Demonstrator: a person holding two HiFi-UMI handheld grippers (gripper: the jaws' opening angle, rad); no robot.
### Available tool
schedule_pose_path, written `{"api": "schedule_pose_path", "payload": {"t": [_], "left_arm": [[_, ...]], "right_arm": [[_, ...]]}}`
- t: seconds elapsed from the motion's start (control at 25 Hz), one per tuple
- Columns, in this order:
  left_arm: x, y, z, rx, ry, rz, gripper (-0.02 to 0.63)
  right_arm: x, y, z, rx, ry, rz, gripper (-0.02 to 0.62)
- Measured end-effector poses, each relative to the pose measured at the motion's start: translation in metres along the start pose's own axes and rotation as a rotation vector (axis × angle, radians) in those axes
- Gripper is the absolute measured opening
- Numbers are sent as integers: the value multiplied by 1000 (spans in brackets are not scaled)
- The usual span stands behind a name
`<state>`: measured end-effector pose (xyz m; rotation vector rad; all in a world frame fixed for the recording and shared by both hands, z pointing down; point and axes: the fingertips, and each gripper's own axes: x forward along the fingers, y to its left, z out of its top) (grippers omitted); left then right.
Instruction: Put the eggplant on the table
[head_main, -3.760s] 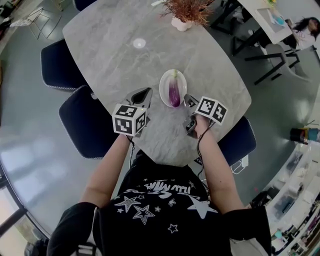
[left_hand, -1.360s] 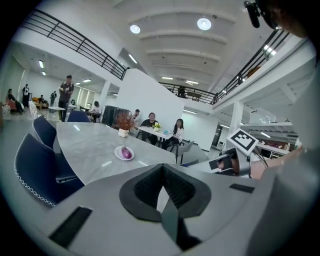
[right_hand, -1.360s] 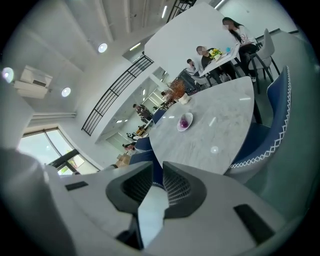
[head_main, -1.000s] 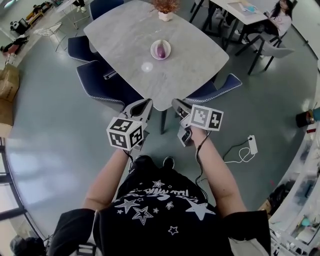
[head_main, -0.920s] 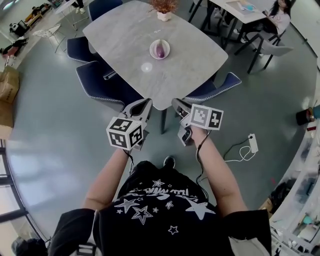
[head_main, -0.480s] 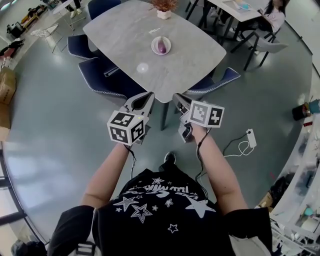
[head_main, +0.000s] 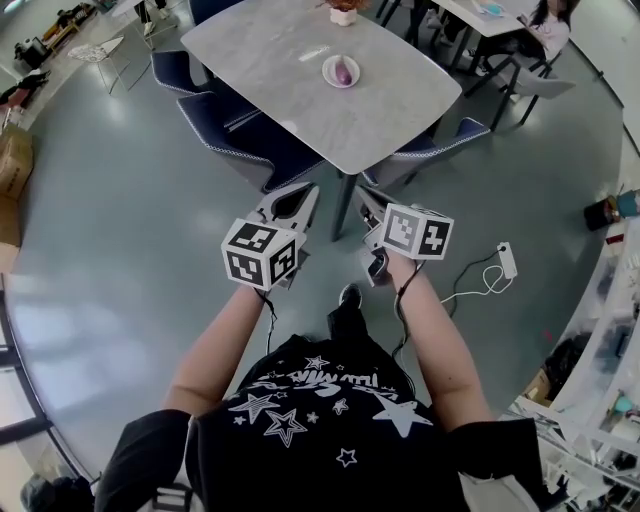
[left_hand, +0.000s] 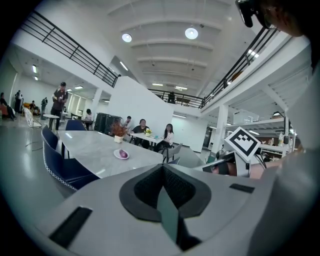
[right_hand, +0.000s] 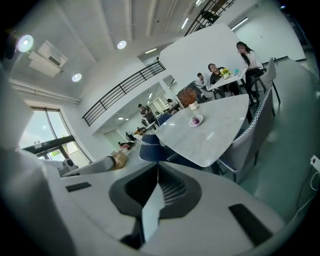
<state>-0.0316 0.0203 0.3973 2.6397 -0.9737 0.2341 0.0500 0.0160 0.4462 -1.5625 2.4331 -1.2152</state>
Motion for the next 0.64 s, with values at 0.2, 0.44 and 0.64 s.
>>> {"api": "schedule_pose_path", "payload": {"t": [0.2,0.44,0.64], "left_arm": [[-38,-5,-15,-7,3,-14,8],[-71,-16,-23,-13,-18,-40,8],[-96,-22,-26,-2,-29,-52,8]], "right_arm": [[-14,27,-31,-18,-9,-24,6],[-35,57,-48,-65,-46,-42,6],[-49,80,-61,-111,-52,-61,6]]}}
